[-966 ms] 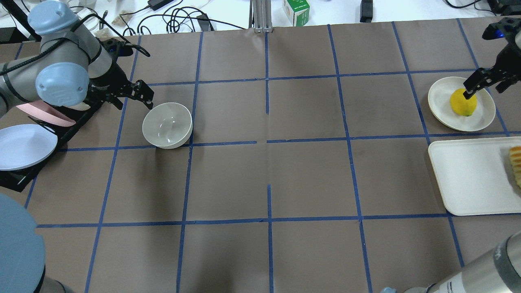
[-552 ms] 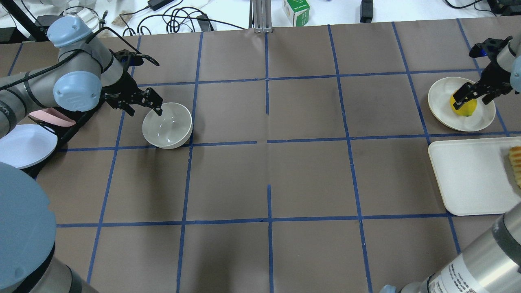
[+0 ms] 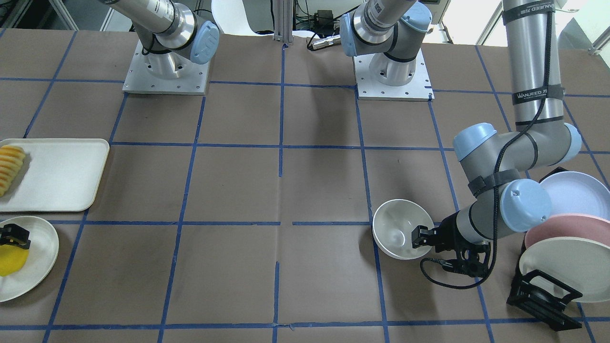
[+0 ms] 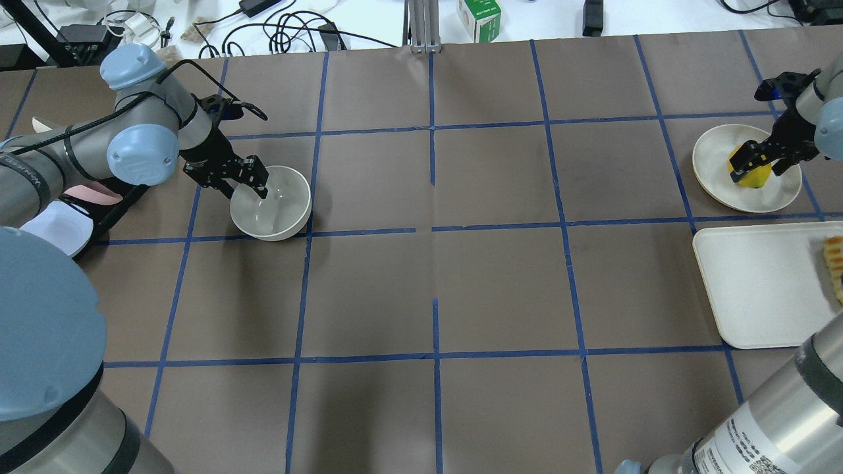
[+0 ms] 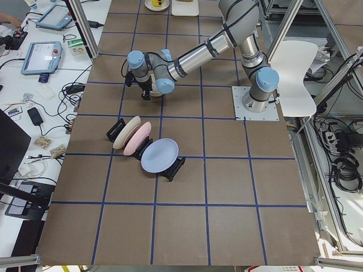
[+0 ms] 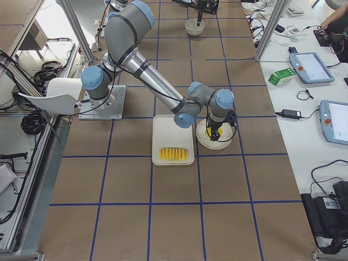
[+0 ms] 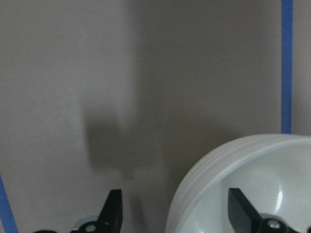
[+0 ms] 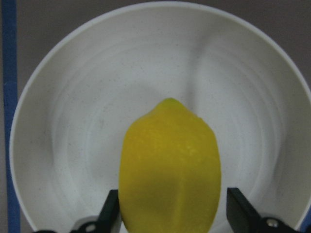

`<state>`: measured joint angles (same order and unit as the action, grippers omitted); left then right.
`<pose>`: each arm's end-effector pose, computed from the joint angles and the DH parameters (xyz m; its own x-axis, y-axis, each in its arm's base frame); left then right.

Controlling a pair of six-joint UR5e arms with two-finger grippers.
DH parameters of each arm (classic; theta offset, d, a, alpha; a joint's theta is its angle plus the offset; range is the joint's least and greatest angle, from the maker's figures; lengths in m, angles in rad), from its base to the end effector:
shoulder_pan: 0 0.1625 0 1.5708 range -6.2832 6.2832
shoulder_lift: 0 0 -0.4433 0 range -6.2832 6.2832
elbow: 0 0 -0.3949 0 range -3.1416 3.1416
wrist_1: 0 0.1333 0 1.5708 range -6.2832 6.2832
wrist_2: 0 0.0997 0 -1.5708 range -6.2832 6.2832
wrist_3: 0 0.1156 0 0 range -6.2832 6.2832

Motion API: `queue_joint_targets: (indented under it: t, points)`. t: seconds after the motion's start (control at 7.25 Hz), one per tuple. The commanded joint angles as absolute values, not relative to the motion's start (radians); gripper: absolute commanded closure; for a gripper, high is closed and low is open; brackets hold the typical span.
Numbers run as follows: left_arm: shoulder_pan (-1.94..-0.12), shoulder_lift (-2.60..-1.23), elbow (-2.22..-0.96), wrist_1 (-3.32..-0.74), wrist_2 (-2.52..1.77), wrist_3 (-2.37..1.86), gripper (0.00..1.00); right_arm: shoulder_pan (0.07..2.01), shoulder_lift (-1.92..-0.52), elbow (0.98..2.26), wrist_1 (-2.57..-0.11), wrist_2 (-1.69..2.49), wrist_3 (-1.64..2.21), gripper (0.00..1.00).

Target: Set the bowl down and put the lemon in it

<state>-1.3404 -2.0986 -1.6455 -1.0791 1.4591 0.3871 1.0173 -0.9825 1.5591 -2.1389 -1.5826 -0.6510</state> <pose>0.0027 -0.6516 0.1965 -0.9790 0.1440 0.1443 0.1540 0.9862 0.0606 -0.2430 -0.6442 0.1996 -0.9952 -0.0974 0.0042 -0.0974 0.9952 0.0139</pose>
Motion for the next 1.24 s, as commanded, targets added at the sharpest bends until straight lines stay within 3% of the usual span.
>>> queue_joint_targets:
  t: [0.0,0.28,0.69,1.1]
  points:
    - [-1.339,-2.103,-1.622,-1.075,1.437,0.417,1.0,1.017,-0.989,1.555,-2.131,-1.553,-0.624,0.67]
    - [-1.341,-2.088,-1.601,-1.094,1.43,0.407,1.0,1.017,-1.076,1.555,-2.049,-1.555,-0.612,0.67]
    - [-1.397,-1.973,-1.597,-1.216,1.269,0.177,1.0,1.017,-1.371,1.559,-1.748,-1.571,-0.591,0.66]
    - [-1.622,-1.922,-1.655,-1.184,1.246,-0.01,1.0,1.019,-1.515,1.571,-1.618,-1.572,-0.534,0.65]
